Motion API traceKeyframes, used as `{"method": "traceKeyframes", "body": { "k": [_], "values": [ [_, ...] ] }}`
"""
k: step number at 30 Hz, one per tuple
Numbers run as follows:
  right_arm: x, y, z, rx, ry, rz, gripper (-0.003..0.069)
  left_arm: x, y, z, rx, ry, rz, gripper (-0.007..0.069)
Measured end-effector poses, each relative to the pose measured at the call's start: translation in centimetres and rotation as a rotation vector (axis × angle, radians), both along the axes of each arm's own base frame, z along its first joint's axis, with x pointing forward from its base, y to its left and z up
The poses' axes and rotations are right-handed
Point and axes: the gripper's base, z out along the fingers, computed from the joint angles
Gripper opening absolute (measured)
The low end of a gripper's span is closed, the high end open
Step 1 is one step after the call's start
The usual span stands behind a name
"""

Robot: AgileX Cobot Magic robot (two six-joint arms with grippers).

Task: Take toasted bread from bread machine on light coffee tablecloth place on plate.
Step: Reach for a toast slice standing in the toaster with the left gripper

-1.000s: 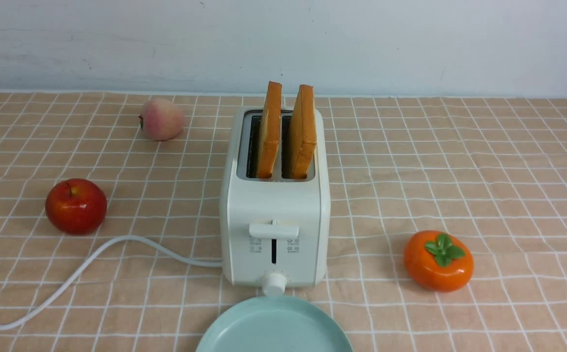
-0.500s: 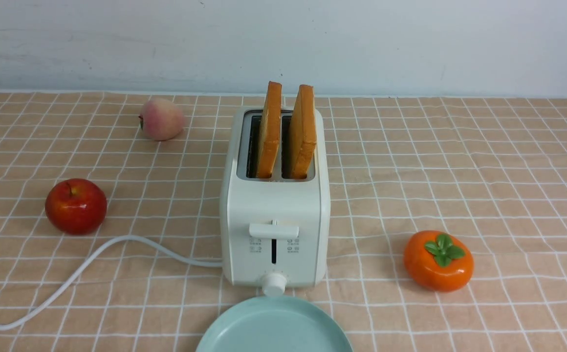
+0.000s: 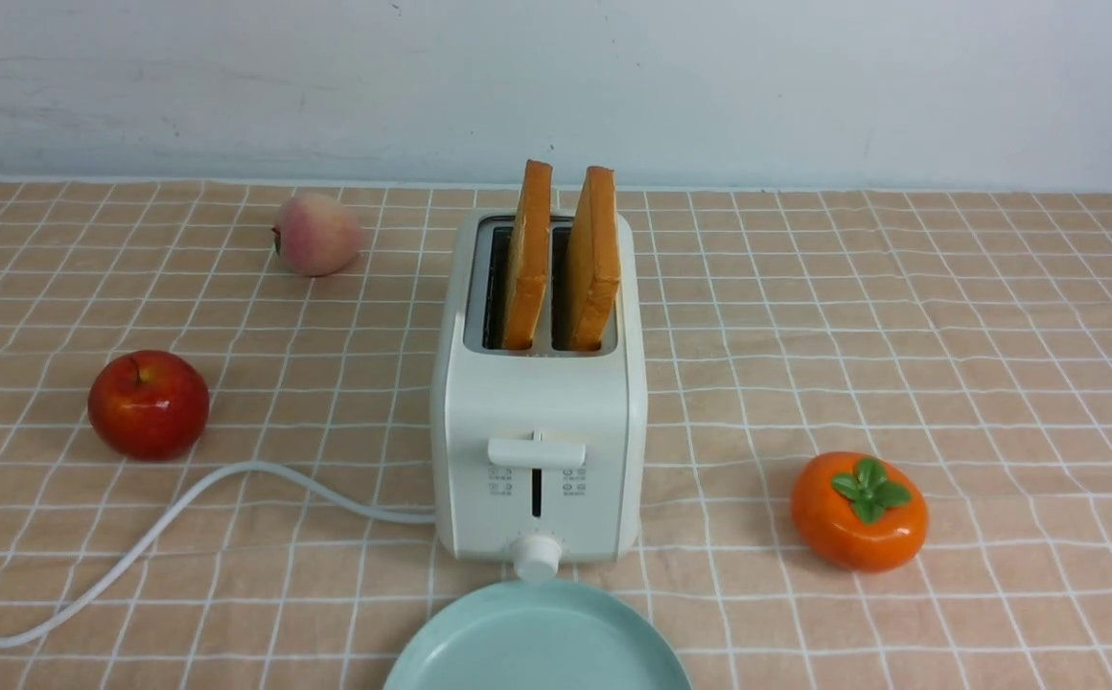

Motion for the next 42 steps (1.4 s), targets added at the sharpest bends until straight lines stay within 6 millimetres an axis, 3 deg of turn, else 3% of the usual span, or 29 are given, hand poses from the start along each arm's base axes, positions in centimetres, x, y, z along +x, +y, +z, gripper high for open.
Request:
{"method": "traceKeyframes", "body": {
  "k": [6, 13, 17, 18, 20, 21, 22, 23, 24, 27, 28, 30, 31, 33, 36, 37, 39, 41, 42],
  "values": [
    [0.2, 0.0, 2.3, 0.276, -0.24, -0.016, 0.0239, -0.2, 0.8, 1.6, -0.148, -0.163, 0.065, 0.0238],
    [0.0, -0.2, 3.5, 0.21, -0.386, -0.024, 0.0239, -0.3, 1.1, 2.1, -0.179, -0.222, 0.09, 0.0198],
    [-0.1, -0.4, 4.2, 0.166, -0.467, -0.034, 0.0239, -0.7, 1.3, 3.8, -0.167, -0.306, 0.108, -0.0002],
    [-0.2, -0.4, 4.3, 0.168, -0.474, -0.035, 0.0239, -0.8, 1.3, 4.0, -0.166, -0.313, 0.108, -0.0008],
    [-0.6, -0.5, 6.0, 0.225, -0.558, -0.033, 0.0223, -1.7, 1.3, 7.4, -0.099, -0.409, 0.117, -0.0014],
    [-1.1, -0.5, 7.9, 0.267, -0.604, -0.02, 0.0206, -2.1, 1.3, 9.4, -0.058, -0.445, 0.12, -0.0014],
    [-1.2, -0.4, 8.2, 0.265, -0.61, -0.018, 0.0206, -2.1, 1.2, 9.8, -0.04, -0.445, 0.12, -0.0014],
    [-1.9, -0.3, 11.1, 0.288, -0.631, 0.004, 0.0183, -2.3, 1.0, 12.6, 0.042, -0.446, 0.112, -0.0014],
    [-2.2, -0.2, 12.8, 0.287, -0.615, 0.015, 0.0166, -2.0, 0.7, 14.2, 0.097, -0.412, 0.092, -0.0014],
    [-1.8, 0.1, 16.9, 0.249, -0.448, 0.022, 0.0108, -0.2, -0.5, 17.9, 0.24, -0.207, -0.024, -0.0014],
    [-1.3, 0.2, 18.1, 0.234, -0.375, 0.02, 0.0093, 1.1, -1.0, 18.3, 0.274, -0.111, -0.068, -0.0014],
    [-0.1, 0.3, 18.6, 0.202, -0.232, 0.017, 0.0071, 2.3, -1.5, 18.9, 0.315, 0.009, -0.133, -0.0014],
    [1.0, 0.5, 19.2, 0.146, -0.055, 0.022, 0.0048, 4.7, -2.3, 18.5, 0.36, 0.22, -0.229, -0.0014],
    [3.1, 0.7, 18.9, 0.052, 0.209, 0.054, 0.0022, 8.2, -3.0, 17.7, 0.408, 0.482, -0.333, -0.0014],
    [5.0, 1.2, 17.6, -0.008, 0.447, 0.127, 0.0011, 11.9, -3.6, 16.0, 0.436, 0.738, -0.427, -0.0014],
    [5.9, 1.6, 16.7, -0.032, 0.554, 0.185, 0.001, 14.2, -3.9, 14.8, 0.439, 0.863, -0.473, -0.0014],
    [6.3, 1.9, 16.1, -0.037, 0.596, 0.221, 0.001, 15.4, -4.2, 14.3, 0.439, 0.917, -0.502, -0.0014],
    [6.9, 2.5, 14.9, -0.03, 0.647, 0.307, 0.001, 17.7, -5.9, 14.1, 0.471, 0.971, -0.589, -0.0014],
    [6.9, 2.6, 14.9, -0.029, 0.647, 0.313, 0.001, 17.8, -6.1, 14.1, 0.476, 0.971, -0.596, -0.0014]
  ]
}}
